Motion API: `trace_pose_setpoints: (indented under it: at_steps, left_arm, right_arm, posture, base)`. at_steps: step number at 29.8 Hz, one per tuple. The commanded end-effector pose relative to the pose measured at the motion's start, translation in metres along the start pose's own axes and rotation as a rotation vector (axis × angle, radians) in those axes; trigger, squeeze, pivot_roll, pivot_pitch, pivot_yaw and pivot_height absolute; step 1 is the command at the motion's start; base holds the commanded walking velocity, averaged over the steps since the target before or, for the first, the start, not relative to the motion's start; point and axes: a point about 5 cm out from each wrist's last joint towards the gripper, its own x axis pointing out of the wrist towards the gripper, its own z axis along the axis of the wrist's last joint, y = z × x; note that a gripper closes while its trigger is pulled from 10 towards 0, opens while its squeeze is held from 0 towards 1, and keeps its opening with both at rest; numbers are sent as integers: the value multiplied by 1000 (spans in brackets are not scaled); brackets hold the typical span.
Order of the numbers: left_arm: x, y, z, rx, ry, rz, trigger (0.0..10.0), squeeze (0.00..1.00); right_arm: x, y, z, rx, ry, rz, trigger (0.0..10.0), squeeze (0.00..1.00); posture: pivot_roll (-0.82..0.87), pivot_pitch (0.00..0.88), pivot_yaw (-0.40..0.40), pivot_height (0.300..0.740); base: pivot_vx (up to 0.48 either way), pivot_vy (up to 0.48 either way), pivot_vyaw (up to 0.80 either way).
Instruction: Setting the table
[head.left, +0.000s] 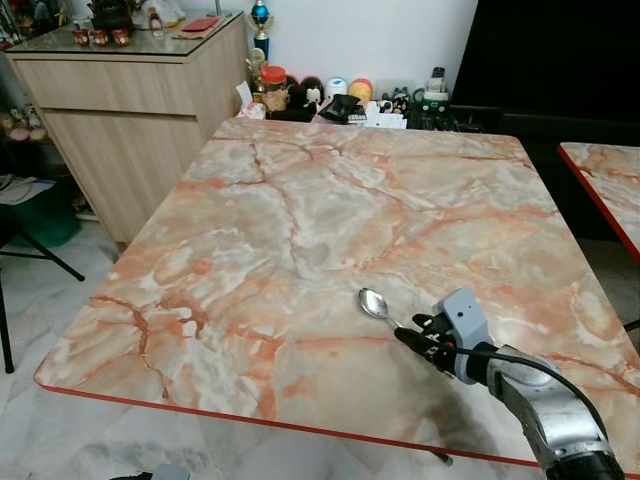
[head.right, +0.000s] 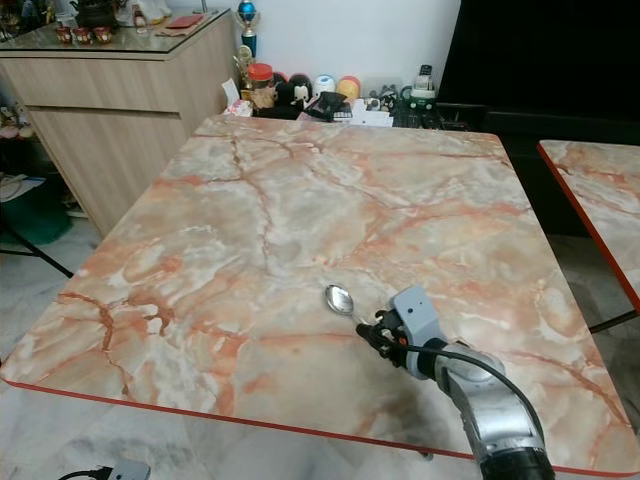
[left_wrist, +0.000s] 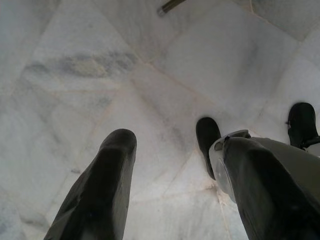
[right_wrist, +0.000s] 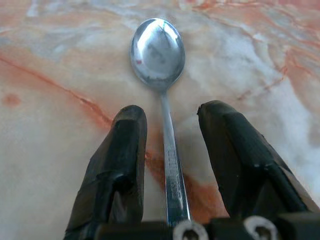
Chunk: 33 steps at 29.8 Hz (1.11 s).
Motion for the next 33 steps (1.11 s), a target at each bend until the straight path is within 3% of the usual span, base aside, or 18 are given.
trace_pose_setpoints:
  at_steps: [1,28,29,30,31,33]
  left_arm:
    - [-2,-1,-9,-2,35,-6,10000,0]
    - [-3,-4,-15,-7,48,-9,10000,0]
    - [-3,-5,-15,-8,48,-9,10000,0]
    - [-3,-5,-15,-8,49,-10,10000,0]
    - [-3,-5,-15,-7,50,-12,10000,0]
    - [-3,-6,-15,-5,51,-15,10000,0]
  right_arm:
    - [2,1,2,-8,-1,14,10000,0]
    - [11,1,-8,-23,28,75,10000,0]
    - [11,0,-11,-34,42,62,8196,0]
    - [12,0,-12,-33,48,54,745,0]
    - [12,-1,-14,-30,53,50,0,0]
    - [11,-1,-17,-23,62,41,0,0]
  posture:
    - [41,129,27,740]
    - [52,134,17,740]
    - [50,128,16,740]
    - [50,128,16,740]
    - [49,124,16,740]
    - [46,117,16,740]
  base:
    - [0,0,0]
    - [0,0,0]
    - [0,0,0]
    - [0,0,0]
    - [0,0,0]
    - [0,0,0]
